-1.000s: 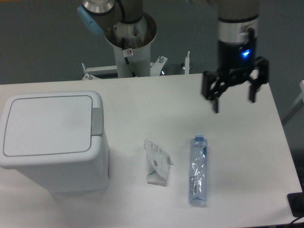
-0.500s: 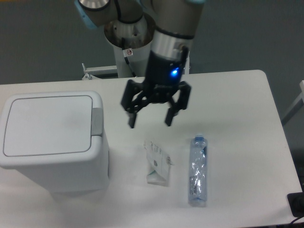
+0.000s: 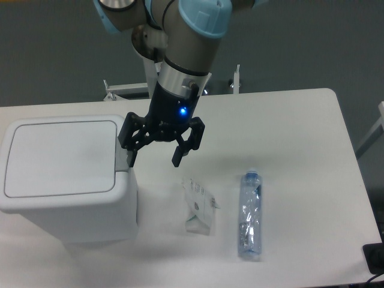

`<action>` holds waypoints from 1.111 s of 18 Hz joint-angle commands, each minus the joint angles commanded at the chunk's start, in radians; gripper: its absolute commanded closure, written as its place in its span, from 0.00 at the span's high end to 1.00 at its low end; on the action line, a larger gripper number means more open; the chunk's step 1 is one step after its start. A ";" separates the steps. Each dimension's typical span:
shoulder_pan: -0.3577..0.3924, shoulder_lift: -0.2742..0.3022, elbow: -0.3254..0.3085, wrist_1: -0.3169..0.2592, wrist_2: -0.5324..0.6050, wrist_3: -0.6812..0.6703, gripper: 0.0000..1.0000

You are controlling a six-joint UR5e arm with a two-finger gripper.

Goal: Open the trash can
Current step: 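Lower the gripper finger onto the lid's hinge-side edge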

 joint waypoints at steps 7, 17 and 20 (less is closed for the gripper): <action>-0.020 0.012 -0.020 0.006 0.002 0.005 1.00; -0.020 0.002 -0.026 0.028 0.003 0.009 1.00; -0.018 0.006 -0.020 0.026 0.002 0.011 1.00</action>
